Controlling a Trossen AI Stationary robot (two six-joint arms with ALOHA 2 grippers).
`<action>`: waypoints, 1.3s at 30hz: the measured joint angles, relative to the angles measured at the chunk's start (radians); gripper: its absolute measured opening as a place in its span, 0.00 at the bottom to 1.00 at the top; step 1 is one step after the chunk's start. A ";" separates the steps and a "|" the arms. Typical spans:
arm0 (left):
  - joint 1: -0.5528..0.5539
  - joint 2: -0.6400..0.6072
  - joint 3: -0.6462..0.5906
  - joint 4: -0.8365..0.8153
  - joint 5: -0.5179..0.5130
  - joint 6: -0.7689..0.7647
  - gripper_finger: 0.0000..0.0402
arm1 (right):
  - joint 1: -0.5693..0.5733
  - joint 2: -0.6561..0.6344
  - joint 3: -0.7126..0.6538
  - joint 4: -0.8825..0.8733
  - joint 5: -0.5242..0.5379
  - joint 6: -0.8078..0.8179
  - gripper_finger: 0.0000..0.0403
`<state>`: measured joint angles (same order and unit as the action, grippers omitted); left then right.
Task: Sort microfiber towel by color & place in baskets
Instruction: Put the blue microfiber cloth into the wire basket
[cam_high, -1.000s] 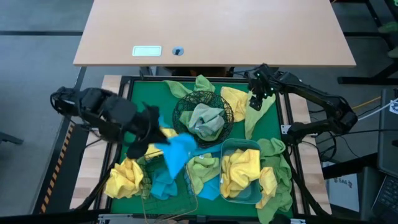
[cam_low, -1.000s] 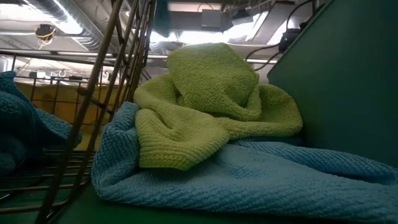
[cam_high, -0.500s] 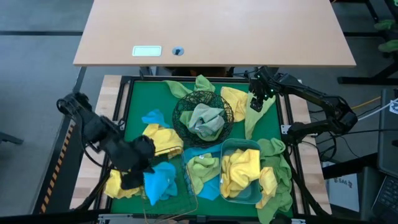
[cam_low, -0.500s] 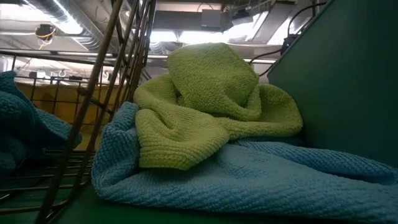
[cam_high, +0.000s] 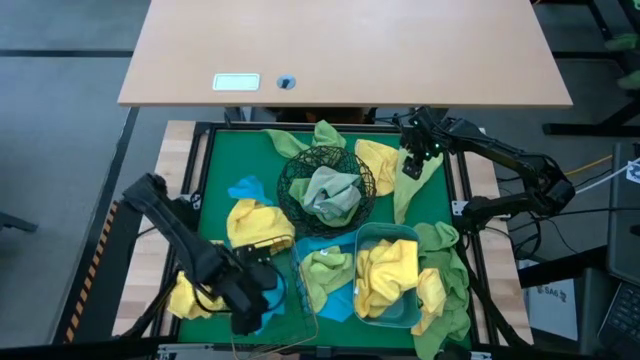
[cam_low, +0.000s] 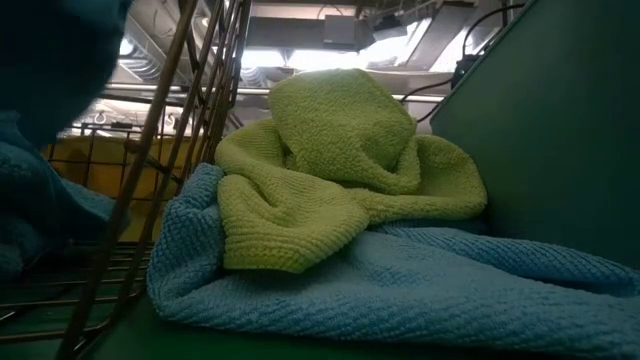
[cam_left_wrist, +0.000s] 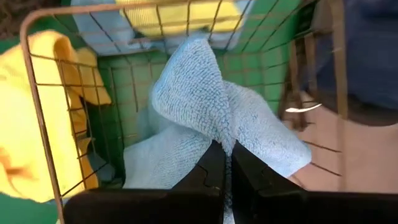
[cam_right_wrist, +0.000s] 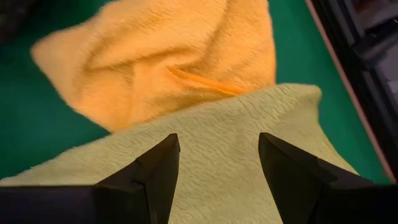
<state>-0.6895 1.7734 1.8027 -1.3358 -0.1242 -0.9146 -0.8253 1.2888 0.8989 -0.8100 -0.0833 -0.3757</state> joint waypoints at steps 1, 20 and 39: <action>0.000 0.020 0.000 -0.002 -0.001 0.000 0.00 | 0.000 0.000 0.000 -0.005 0.017 0.000 0.54; 0.015 0.265 0.000 0.009 -0.005 -0.156 0.25 | 0.000 0.037 0.000 0.009 0.185 0.000 0.54; 0.068 0.262 -0.001 0.074 0.119 -0.150 0.31 | 0.000 0.260 0.000 0.033 0.206 0.038 0.54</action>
<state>-0.6212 2.0357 1.8019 -1.2613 -0.0055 -1.0649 -0.8253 1.5486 0.8993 -0.7769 0.1230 -0.3374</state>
